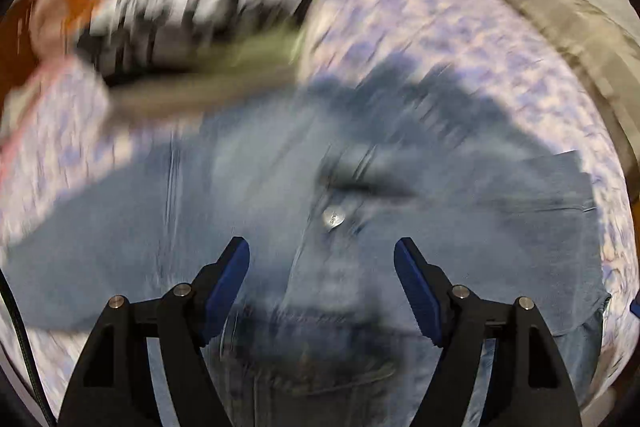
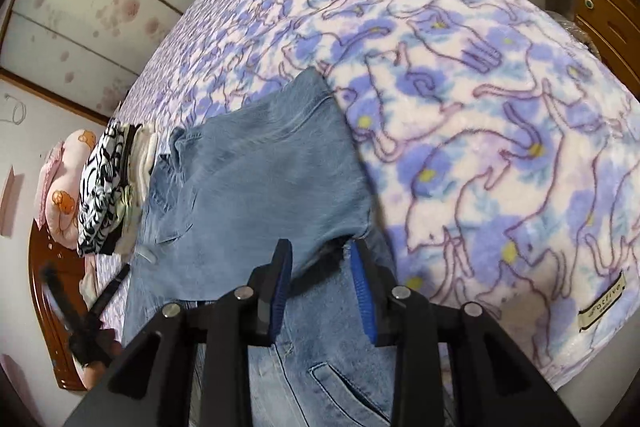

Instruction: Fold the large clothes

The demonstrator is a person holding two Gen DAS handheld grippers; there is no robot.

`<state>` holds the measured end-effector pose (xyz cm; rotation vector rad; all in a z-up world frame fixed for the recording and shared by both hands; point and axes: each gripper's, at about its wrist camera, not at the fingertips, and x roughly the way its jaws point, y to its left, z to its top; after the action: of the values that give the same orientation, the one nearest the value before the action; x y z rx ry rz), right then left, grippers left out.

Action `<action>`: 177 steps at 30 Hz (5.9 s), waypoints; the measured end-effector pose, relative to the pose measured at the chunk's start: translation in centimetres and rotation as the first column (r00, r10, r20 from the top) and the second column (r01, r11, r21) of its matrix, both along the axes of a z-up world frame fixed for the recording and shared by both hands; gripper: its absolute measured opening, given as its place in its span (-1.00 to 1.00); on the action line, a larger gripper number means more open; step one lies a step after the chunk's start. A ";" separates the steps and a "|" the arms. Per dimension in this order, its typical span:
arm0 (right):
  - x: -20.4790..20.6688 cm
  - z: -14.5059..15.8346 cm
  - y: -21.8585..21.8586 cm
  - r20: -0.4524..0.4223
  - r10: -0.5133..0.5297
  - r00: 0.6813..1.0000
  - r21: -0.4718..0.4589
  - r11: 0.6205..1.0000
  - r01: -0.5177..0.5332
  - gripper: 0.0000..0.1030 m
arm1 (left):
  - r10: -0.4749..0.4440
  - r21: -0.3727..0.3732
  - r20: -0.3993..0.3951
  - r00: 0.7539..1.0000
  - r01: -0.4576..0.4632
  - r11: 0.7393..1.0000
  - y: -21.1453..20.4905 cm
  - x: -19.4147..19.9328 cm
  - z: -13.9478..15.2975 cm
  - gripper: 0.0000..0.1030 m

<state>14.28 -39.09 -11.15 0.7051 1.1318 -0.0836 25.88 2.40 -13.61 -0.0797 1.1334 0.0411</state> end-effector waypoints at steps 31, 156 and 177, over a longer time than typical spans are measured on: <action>3.6 -1.4 3.1 -0.123 0.135 0.983 -0.211 0.965 -0.159 -0.40 | -0.061 -0.249 0.068 0.996 0.076 0.965 0.0 8.5 -2.7 -0.47; 0.6 -4.9 3.2 -0.117 0.148 0.982 -0.433 0.882 -0.185 -0.35 | -0.155 -0.083 -0.024 0.988 0.153 0.985 -3.9 -6.4 -0.2 0.44; -7.0 -0.9 13.6 -0.021 0.235 0.972 -0.460 0.861 -0.218 -0.35 | -0.033 -0.078 0.043 0.999 0.037 0.996 11.6 -17.7 6.0 0.45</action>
<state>7.25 -25.47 -12.03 0.1455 1.0985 -0.1331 8.19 13.96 -7.61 -0.1307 1.0944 -0.0366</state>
